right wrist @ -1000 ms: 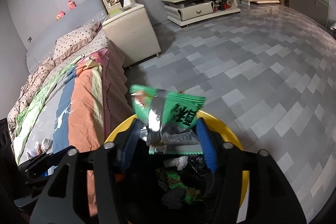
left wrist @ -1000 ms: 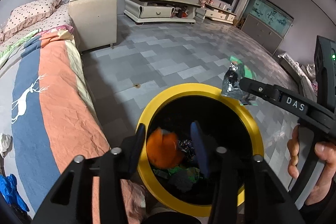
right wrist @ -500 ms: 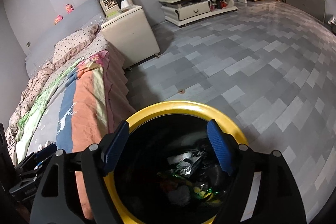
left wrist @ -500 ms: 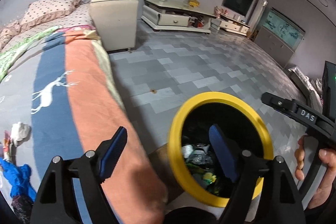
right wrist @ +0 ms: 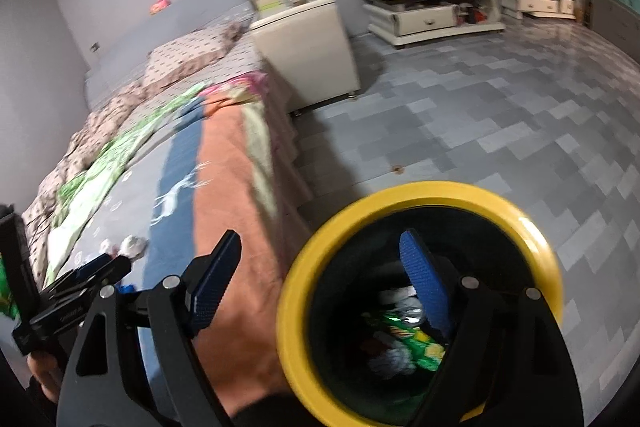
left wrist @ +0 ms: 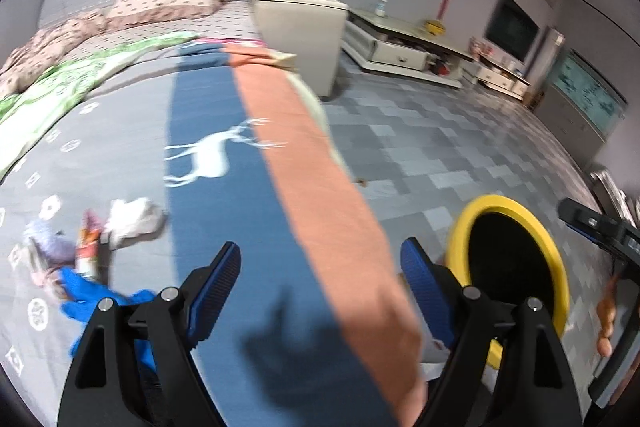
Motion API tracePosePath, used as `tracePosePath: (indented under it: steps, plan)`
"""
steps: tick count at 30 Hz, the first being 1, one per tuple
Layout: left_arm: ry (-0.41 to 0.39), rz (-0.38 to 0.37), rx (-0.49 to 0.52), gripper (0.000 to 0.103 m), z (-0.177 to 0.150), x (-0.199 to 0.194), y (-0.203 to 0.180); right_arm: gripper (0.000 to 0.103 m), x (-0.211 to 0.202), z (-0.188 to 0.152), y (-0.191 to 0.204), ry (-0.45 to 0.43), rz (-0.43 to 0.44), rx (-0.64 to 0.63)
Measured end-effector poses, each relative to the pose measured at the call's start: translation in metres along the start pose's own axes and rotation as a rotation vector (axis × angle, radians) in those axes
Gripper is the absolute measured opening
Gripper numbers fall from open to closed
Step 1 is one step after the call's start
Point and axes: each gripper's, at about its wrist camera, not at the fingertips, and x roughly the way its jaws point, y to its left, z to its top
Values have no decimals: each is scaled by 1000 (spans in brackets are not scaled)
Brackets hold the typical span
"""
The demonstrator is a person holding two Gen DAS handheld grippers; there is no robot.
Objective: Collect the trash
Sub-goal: 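Move both open tools back over the trash on the bed, then grasp the bubble-wrap bundle with the left tool while the right tool grasps the blue glove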
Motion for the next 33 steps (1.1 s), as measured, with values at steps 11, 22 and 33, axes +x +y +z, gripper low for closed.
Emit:
tracePosePath:
  steps: [11,22,33]
  plan:
    - [-25,134,-130,79,-1,-22,108,79,25,-5,111,42,128,-148]
    - [-26,289,-262,79,4,-40,224,79,71,-34,222,132,255,-290]
    - [31,293,-334,79,-16,-28,286,79,123,-78,307,254,327,-426]
